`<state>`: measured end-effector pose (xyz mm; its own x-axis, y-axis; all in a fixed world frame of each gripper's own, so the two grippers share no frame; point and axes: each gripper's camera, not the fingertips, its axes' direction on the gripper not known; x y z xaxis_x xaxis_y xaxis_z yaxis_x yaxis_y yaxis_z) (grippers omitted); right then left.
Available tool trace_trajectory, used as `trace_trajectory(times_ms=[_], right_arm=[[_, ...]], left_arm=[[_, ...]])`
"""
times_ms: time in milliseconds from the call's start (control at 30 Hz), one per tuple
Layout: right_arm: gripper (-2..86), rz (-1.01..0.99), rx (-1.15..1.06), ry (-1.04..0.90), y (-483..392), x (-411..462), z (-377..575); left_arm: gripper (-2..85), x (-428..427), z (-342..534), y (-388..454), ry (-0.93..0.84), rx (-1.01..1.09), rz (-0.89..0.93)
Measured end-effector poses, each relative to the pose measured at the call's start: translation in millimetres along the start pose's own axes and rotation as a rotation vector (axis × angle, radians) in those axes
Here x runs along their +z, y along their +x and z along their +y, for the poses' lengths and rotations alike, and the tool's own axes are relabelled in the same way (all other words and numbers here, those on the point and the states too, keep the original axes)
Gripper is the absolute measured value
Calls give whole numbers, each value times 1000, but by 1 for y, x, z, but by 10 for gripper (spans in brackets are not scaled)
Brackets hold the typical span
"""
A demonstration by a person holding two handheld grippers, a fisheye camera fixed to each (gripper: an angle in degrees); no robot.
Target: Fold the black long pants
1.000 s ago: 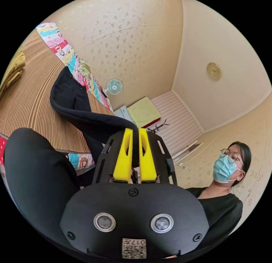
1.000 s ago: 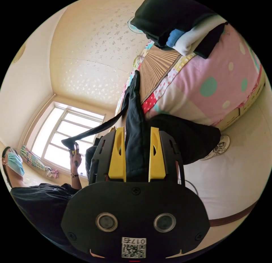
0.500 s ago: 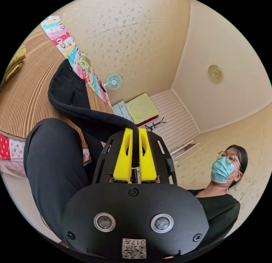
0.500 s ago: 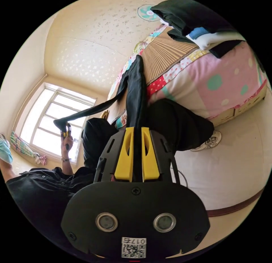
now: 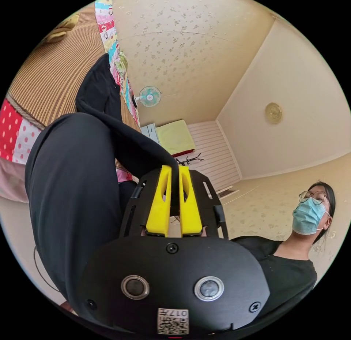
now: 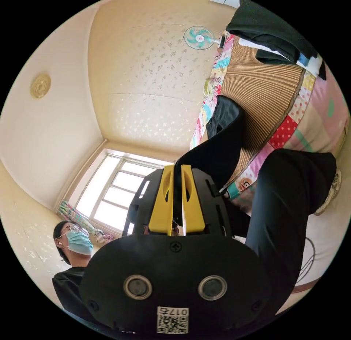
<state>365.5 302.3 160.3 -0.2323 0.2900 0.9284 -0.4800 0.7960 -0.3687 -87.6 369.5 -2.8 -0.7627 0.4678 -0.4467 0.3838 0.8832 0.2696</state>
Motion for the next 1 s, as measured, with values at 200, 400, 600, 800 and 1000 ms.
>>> trace_trajectory(times_ms=[200, 400, 600, 800, 1000], right_arm=[[25, -121, -34, -54, -19, 38, -30], [26, -294, 74, -148, -2, 70, -50], [27, -327, 144, -173, 26, 48, -43], [29, -392, 219, -186, 50, 20, -34], [30, -395, 210, -189, 63, -8, -25]], left_arm=[[40, -1, 10, 21, -15, 64, -69], [40, 2, 7, 4, -4, -4, 23], [40, 8, -1, 25, -22, 1, -76], [40, 8, -5, 43, 22, -10, -31], [40, -3, 5, 31, 46, -61, -45]])
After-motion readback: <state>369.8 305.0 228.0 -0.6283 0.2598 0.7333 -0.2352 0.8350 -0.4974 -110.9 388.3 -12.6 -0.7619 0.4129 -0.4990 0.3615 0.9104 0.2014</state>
